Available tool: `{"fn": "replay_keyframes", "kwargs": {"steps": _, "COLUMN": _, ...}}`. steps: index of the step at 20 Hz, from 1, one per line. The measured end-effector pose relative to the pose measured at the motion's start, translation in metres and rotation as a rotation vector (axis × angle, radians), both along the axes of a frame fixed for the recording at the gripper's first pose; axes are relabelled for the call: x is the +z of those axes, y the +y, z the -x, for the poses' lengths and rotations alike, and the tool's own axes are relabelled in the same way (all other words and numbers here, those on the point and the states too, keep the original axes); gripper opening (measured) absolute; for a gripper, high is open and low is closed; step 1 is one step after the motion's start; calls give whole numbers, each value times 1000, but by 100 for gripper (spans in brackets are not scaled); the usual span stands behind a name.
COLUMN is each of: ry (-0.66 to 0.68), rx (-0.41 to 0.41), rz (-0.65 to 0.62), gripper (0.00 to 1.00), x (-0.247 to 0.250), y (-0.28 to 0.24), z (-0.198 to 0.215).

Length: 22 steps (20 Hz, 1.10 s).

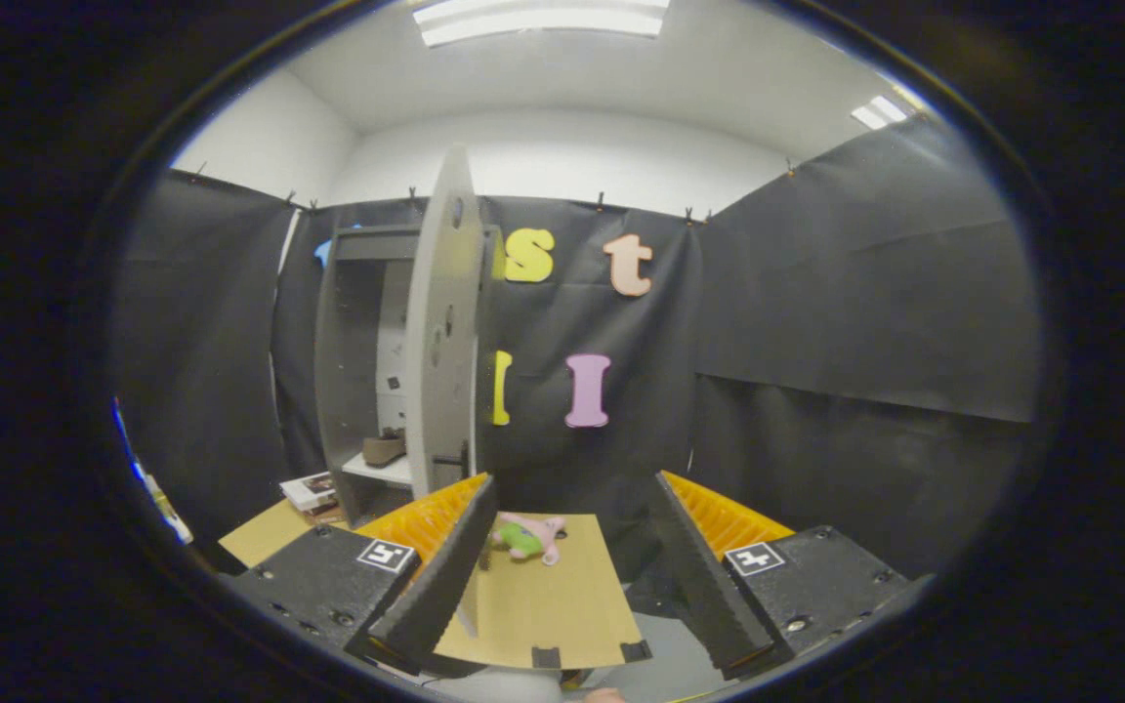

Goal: Open the shoe cabinet door, grab the shoes and put them into the shoe cabinet, then close the shoe cabinet door.

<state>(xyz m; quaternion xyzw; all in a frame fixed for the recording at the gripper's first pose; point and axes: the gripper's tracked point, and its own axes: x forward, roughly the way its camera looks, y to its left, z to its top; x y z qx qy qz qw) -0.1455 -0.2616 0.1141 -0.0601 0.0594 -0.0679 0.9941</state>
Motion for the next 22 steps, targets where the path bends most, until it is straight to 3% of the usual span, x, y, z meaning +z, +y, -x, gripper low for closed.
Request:
{"fn": "replay_keyframes", "kwargs": {"steps": 4, "ry": 31, "rx": -65, "rz": -38, "gripper": 100, "x": -24, "y": -38, "z": -56}}
{"fn": "replay_keyframes", "kwargs": {"steps": 9, "ry": 7, "rx": -139, "rz": 53, "gripper": 100, "x": -35, "y": -81, "z": -112}}
{"fn": "replay_keyframes", "kwargs": {"steps": 13, "ry": 51, "rx": -52, "rz": -45, "gripper": 100, "x": -67, "y": -58, "z": -142}}
{"fn": "replay_keyframes", "kwargs": {"steps": 17, "ry": 71, "rx": 17, "rz": 13, "gripper": 100, "x": -79, "y": -22, "z": -157}}
{"fn": "replay_keyframes", "kwargs": {"steps": 22, "ry": 88, "rx": 147, "rz": -32, "gripper": 100, "x": -88, "y": 53, "z": -150}}
